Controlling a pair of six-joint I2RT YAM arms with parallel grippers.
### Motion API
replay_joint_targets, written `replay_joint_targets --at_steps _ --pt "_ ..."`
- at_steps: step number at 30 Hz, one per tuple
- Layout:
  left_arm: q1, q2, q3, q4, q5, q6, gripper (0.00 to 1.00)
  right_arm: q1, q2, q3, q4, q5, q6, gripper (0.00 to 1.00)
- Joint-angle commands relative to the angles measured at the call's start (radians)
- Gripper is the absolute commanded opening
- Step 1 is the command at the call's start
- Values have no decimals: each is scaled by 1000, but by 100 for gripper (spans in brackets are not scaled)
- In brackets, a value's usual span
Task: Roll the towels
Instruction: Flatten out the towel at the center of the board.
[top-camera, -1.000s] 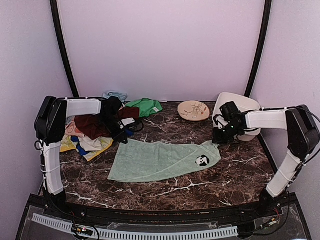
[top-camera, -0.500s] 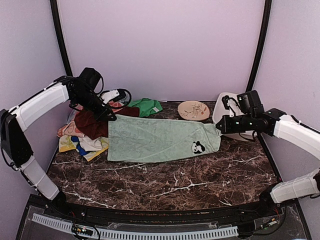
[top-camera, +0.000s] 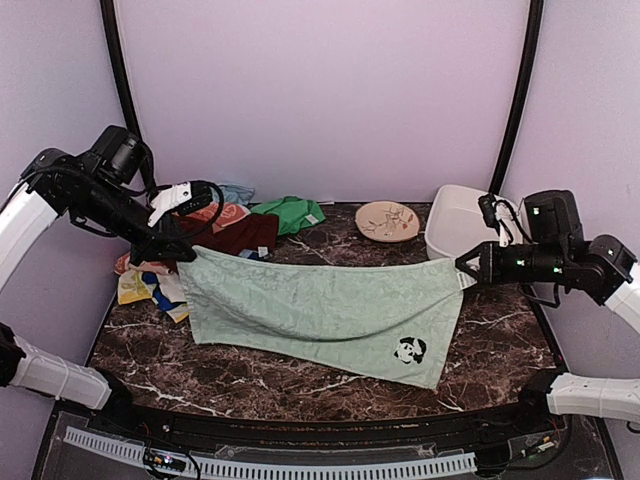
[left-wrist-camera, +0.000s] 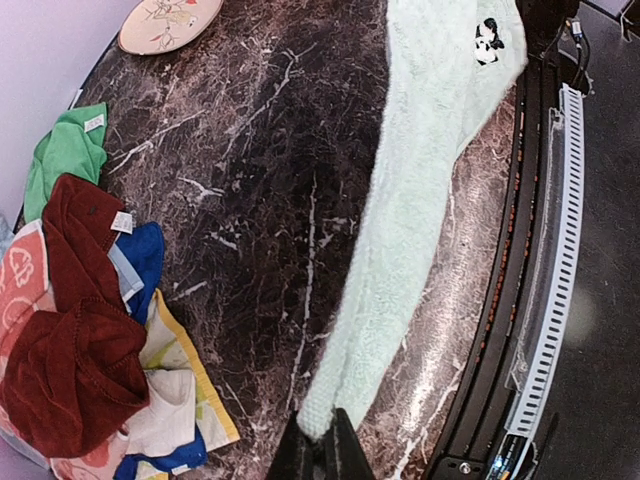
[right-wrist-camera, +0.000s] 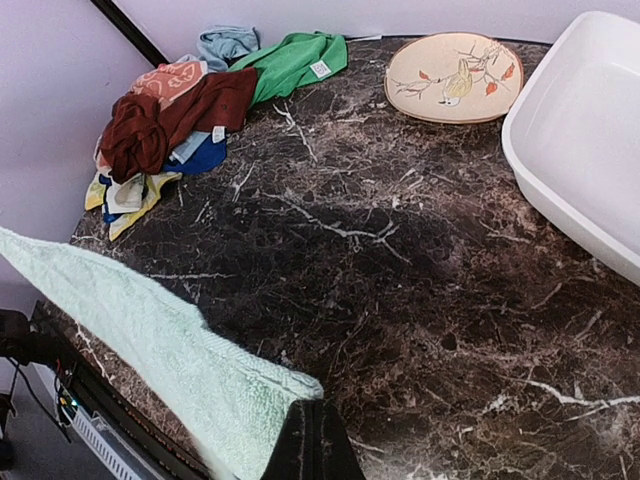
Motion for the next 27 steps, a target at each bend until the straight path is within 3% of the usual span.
replay_joint_targets --at_steps 1,5,15,27 --pt "-10 9 30 -104 6 -49 0 12 -7 31 -83 32 28 0" --pt "-12 5 -12 -31 -43 -70 0 12 -8 -3 -53 68 29 0" --pt "-11 24 -385 446 -247 -102 0 8 160 -176 208 209 12 0" --pt "73 252 -403 746 -322 -47 0 -21 344 -230 592 301 -173 0"
